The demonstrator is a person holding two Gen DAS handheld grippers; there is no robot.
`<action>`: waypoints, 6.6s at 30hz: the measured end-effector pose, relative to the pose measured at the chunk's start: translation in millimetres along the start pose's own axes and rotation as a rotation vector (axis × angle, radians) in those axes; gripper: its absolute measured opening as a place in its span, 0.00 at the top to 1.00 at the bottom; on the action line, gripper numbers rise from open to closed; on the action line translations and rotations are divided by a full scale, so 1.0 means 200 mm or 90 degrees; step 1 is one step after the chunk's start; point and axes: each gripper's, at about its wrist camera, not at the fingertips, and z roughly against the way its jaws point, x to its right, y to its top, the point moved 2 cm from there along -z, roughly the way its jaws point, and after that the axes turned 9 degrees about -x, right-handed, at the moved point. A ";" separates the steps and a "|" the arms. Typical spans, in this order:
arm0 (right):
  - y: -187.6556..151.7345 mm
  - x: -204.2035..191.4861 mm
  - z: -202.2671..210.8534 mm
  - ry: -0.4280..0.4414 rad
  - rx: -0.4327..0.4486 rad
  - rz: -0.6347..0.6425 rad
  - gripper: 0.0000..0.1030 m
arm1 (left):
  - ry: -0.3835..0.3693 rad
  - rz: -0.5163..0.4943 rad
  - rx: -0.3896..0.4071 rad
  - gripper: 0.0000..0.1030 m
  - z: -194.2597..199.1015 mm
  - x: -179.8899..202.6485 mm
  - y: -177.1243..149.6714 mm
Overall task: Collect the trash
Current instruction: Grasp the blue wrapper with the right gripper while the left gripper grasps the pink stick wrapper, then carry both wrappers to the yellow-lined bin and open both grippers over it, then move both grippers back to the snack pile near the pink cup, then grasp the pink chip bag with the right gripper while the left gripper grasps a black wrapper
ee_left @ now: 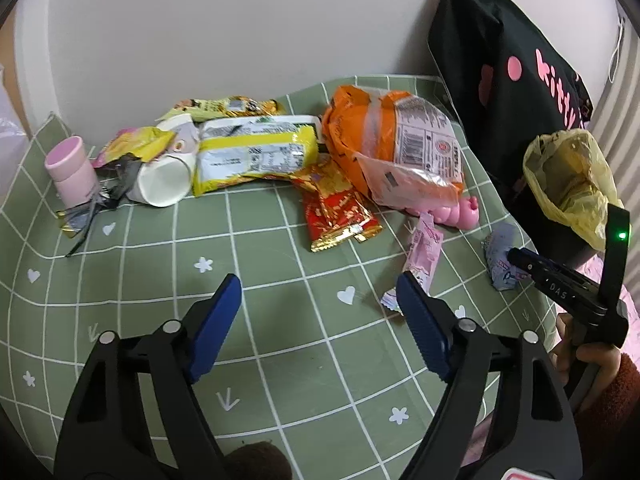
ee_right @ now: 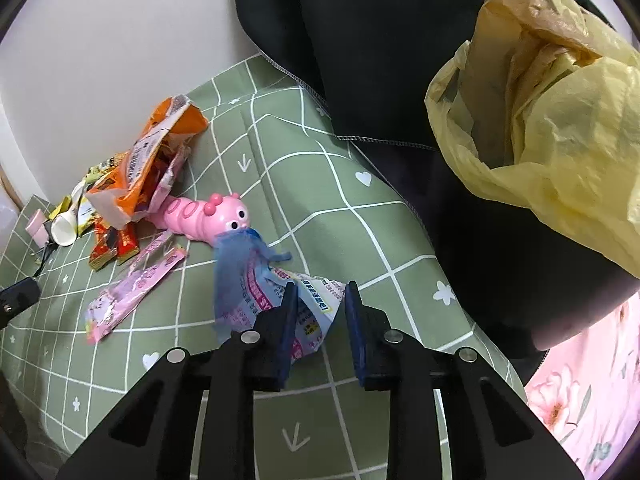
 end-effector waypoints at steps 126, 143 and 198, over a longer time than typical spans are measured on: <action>0.54 -0.05 0.35 0.030 0.075 0.111 0.47 | 0.062 0.125 0.145 0.54 0.04 -0.17 0.59; 0.58 -1.22 -0.08 0.253 0.008 0.412 0.47 | 0.183 0.289 0.106 0.53 0.25 -0.85 0.11; 0.61 -0.71 -0.01 0.156 -0.041 0.261 0.90 | 0.011 0.243 -0.016 0.50 -0.09 -0.87 0.24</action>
